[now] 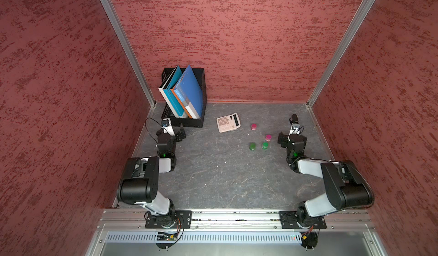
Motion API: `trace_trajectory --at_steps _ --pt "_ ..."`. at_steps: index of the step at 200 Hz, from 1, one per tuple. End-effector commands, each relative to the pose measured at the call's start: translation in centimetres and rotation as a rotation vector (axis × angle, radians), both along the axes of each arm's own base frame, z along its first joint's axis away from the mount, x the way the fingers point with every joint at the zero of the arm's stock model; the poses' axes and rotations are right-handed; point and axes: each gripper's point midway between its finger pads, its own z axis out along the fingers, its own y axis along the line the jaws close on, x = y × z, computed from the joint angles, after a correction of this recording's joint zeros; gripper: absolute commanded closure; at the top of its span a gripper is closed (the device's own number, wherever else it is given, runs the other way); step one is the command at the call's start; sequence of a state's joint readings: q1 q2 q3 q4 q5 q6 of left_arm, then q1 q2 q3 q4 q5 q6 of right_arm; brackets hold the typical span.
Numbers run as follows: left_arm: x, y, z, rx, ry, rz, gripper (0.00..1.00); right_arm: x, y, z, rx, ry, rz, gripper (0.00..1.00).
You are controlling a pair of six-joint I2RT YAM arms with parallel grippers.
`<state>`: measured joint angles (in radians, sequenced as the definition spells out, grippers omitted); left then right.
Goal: Close the paint jar lid
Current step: Reset both arms
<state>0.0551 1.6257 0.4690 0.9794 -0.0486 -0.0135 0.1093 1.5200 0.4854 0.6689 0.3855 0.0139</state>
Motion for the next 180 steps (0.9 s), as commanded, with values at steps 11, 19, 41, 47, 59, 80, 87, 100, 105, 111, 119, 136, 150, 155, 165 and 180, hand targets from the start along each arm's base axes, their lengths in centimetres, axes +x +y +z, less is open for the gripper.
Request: trace_trajectory --at_steps 11,19,41,47,59,80,87,100,105,111,119,136,150,155,165,180 --pt "1.2 -1.4 1.4 -0.009 -0.047 -0.08 0.0 -0.1 0.8 1.7 0.015 -0.098 0.062 0.01" --pt "1.5 -1.5 1.2 -0.012 -0.033 -0.094 0.0 -0.4 0.8 1.8 0.017 -0.112 0.068 0.01" --pt "3.1 -2.7 0.8 -0.025 0.036 -0.194 0.0 -0.3 1.6 0.8 0.056 -0.096 0.155 0.01" --pt "3.8 -2.9 0.3 -0.031 0.083 -0.213 0.0 0.0 1.6 0.5 0.073 -0.113 0.184 0.01" --pt "5.4 -3.5 -0.8 -0.046 0.178 -0.259 0.0 -0.3 1.6 0.2 0.084 -0.098 0.193 0.01" --pt "7.4 -4.8 -2.9 -0.06 0.335 -0.329 0.0 -0.2 1.6 0.2 0.083 -0.101 0.191 0.01" --pt "7.8 -4.6 -3.1 -0.057 0.352 -0.317 0.0 -0.2 1.6 0.2 0.081 -0.104 0.191 0.01" --pt "7.0 -4.1 -2.8 -0.051 0.315 -0.269 0.0 -0.2 1.6 0.2 0.082 -0.103 0.192 0.01" --pt "6.3 -4.0 -2.6 -0.061 0.285 -0.259 0.0 -0.2 1.6 0.3 0.081 -0.106 0.191 0.01" --pt "5.4 -4.1 -1.5 -0.067 0.226 -0.259 0.0 -0.2 1.5 0.3 0.082 -0.107 0.19 0.01" --pt "3.7 -4.4 -0.2 -0.085 0.133 -0.264 0.0 -0.2 1.6 0.3 0.083 -0.106 0.193 0.01" --pt "0.0 -4.8 1.8 -0.061 -0.059 -0.233 0.0 -0.3 1.6 0.3 0.079 -0.107 0.193 0.01" --pt "-2.2 -4.7 3.2 -0.02 -0.178 -0.192 0.0 -0.3 1.6 0.3 0.08 -0.109 0.194 0.01" --pt "-2.7 -4.7 3.8 -0.015 -0.201 -0.184 0.0 -0.3 1.6 0.3 0.08 -0.106 0.193 0.01" --pt "-3.5 -4.5 5.2 -0.016 -0.221 -0.165 0.0 -0.3 1.6 0.3 0.08 -0.107 0.194 0.01" --pt "-4.4 -4.4 7.4 -0.009 -0.173 -0.152 0.0 -0.3 1.7 0.3 0.08 -0.108 0.195 0.01"
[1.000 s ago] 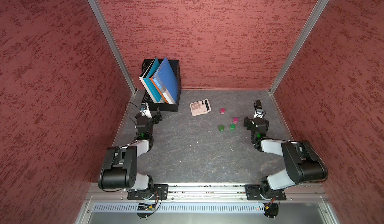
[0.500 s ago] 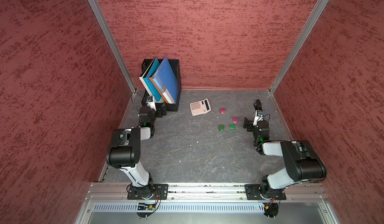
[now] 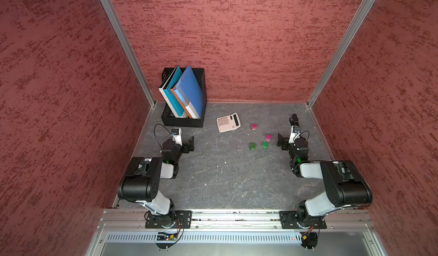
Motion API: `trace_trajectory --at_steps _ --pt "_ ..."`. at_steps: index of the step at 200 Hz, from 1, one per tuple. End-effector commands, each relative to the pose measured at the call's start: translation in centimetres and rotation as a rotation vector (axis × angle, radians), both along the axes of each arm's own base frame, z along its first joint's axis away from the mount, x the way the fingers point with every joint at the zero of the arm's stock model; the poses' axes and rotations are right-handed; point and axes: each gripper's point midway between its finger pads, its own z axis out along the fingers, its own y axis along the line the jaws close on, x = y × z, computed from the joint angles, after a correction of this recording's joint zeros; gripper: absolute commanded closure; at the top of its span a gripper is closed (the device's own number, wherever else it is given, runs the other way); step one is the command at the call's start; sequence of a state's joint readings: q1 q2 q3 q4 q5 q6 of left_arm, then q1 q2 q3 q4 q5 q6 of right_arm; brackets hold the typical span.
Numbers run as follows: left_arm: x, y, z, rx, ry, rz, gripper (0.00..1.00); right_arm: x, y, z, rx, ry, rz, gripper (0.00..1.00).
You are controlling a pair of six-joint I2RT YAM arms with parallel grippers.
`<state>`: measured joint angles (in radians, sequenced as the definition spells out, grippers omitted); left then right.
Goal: Close the paint jar lid
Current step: Reset both arms
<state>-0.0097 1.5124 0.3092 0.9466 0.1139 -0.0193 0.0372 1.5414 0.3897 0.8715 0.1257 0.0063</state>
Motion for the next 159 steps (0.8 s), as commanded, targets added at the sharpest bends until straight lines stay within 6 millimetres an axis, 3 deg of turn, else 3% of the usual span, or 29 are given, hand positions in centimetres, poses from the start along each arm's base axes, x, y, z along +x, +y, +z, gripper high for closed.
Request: trace_trajectory --at_steps 1,13,37,58,77,87,95,108,120,142,159 --pt "-0.2 1.1 10.0 0.012 -0.246 0.074 0.0 0.1 0.3 0.7 0.0 -0.031 0.017 0.01" --pt "-0.9 1.7 10.4 0.056 -0.202 0.093 0.0 0.1 0.2 0.6 0.0 -0.03 0.016 0.01" --pt "-1.8 5.2 7.5 -0.039 -0.193 0.193 0.0 0.1 0.2 0.6 -0.001 -0.03 0.015 0.01" --pt "-1.3 5.6 7.3 -0.068 -0.152 0.167 0.0 0.1 0.2 0.6 -0.001 -0.03 0.015 0.01" --pt "-1.4 5.6 7.1 -0.086 -0.144 0.146 0.0 0.1 0.3 0.6 -0.001 -0.031 0.016 0.01" --pt "-1.7 5.5 5.8 -0.076 -0.106 0.148 0.0 0.1 0.2 0.7 -0.001 -0.032 0.015 0.01" --pt "-2.0 4.8 4.2 -0.037 -0.073 0.13 0.0 0.1 0.2 0.6 -0.001 -0.031 0.016 0.01" --pt "-2.3 3.1 4.4 0.029 -0.093 0.1 0.01 0.1 0.2 0.6 -0.001 -0.031 0.016 0.01" --pt "-1.7 2.3 4.3 0.083 -0.117 0.092 0.0 0.1 0.2 0.7 -0.001 -0.032 0.016 0.01" --pt "0.3 1.9 1.2 0.059 -0.069 0.059 0.0 0.1 0.3 0.6 -0.001 -0.03 0.017 0.01" --pt "1.5 2.1 0.6 0.063 0.008 0.077 0.01 0.1 0.2 0.7 0.001 -0.033 0.015 0.01"
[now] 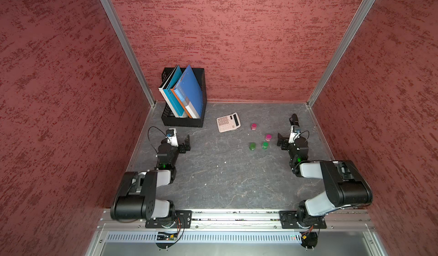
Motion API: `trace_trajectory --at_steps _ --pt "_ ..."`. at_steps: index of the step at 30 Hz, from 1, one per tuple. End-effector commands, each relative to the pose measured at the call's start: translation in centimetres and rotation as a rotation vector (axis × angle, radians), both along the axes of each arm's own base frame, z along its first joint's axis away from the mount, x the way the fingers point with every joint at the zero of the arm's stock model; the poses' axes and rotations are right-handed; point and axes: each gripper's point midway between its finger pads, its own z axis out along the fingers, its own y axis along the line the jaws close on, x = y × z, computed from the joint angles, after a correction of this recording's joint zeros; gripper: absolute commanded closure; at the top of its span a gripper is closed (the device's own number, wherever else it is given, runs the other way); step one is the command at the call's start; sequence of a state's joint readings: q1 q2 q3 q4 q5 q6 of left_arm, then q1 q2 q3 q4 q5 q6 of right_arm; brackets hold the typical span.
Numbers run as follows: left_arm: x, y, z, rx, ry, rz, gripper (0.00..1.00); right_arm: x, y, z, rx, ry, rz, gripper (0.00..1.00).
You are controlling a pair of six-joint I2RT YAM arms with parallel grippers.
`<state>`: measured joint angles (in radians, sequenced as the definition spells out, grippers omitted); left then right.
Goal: Close the paint jar lid
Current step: Reset both arms
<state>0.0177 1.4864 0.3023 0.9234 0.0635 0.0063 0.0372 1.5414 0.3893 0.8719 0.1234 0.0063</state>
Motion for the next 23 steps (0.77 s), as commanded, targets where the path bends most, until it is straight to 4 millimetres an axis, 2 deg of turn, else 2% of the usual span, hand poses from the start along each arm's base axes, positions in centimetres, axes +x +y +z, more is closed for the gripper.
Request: trace_trajectory --at_steps 1,23 --pt "1.72 0.26 0.51 0.023 0.003 0.008 0.01 0.07 0.19 0.69 -0.001 -0.033 0.013 0.01" --pt "1.84 0.73 0.64 0.021 -0.006 0.036 0.01 0.21 0.21 0.56 0.003 -0.025 0.017 0.01"
